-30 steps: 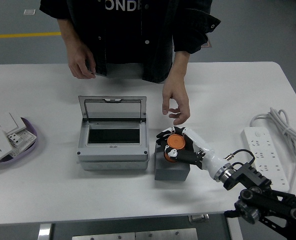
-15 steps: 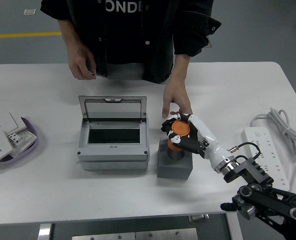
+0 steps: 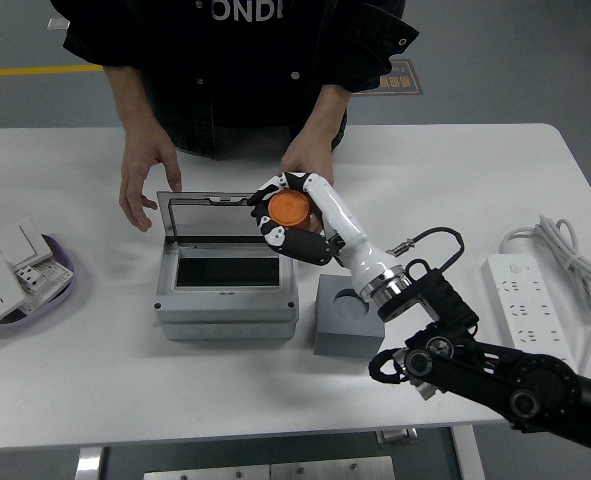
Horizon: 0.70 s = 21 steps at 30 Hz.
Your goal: Pick up the cylinder from the cube,place it in the box,flap close box
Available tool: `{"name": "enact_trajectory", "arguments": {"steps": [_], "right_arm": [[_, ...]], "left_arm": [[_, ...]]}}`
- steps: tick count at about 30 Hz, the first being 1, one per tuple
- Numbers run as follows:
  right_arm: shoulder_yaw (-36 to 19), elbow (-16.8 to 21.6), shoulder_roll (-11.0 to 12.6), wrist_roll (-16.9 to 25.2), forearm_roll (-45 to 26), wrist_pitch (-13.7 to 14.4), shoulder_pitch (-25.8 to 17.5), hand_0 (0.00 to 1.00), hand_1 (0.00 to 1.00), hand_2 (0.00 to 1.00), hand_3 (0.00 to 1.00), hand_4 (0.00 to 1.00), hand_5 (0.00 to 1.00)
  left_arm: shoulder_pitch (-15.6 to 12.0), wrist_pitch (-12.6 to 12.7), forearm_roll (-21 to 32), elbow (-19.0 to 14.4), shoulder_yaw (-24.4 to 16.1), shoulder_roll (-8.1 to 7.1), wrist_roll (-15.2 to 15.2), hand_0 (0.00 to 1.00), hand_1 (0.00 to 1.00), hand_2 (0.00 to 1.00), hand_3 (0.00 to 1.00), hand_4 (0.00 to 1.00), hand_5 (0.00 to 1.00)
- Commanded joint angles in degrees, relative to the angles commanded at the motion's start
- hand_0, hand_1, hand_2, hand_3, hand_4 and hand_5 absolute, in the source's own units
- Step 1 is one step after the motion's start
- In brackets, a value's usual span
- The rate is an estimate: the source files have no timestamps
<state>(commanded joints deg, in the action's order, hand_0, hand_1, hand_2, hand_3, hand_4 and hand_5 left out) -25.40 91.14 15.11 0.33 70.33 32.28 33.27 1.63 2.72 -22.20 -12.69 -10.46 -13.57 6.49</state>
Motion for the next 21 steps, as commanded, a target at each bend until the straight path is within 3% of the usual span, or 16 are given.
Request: {"name": "enact_trajectory", "arguments": {"steps": [4,5,13,16,17,21], "right_arm": [[3.36,-0.79,-2.55,-8.23,7.00,-3.04,4.77,0.115,0.225,0.312,0.244,0.002,0.002],[4.07,-1.00,-2.98,-9.92,8.41,-3.67,5.73,0.023,0.185,0.294,0.237,0.002,0.002],[9.98,-4.56,-7.04,-23.12,20.48,-9.02,11.36,0.002,0.198,0.305,0.245,0.002,0.002],[11.24,-6.34,-8.46,-26.01,23.93,-10.13,11.91,0.002,0.198,0.305,0.245,0.002,0.002],[11.46,-7.06,-8.95,-26.45,25.08,-10.53,11.88,0.033,0.252,0.328,0.262,0.002,0.002],[11.89,-9.61,-10.31,-26.08,27.03,-12.11,11.47,0.033,0.252,0.328,0.262,0.002,0.002]], "left_arm": [[0.03,-0.09,0.42,-0.02,0.50,-0.20,0.04,0.601,0.626,0.619,0.638,0.705,0.230],[0.08,-0.11,0.44,-0.03,0.54,-0.26,0.03,0.601,0.626,0.618,0.638,0.707,0.234],[0.36,-0.30,0.98,-0.14,1.52,-0.61,0.11,0.601,0.626,0.618,0.638,0.708,0.237],[0.62,-0.34,1.08,-0.19,1.90,-0.69,0.09,0.601,0.626,0.618,0.638,0.708,0.237],[0.72,-0.35,1.18,-0.20,2.07,-0.71,0.08,0.601,0.626,0.618,0.638,0.705,0.243],[0.82,-0.41,1.42,-0.24,2.55,-0.68,0.10,0.601,0.626,0.618,0.638,0.705,0.243]]}}
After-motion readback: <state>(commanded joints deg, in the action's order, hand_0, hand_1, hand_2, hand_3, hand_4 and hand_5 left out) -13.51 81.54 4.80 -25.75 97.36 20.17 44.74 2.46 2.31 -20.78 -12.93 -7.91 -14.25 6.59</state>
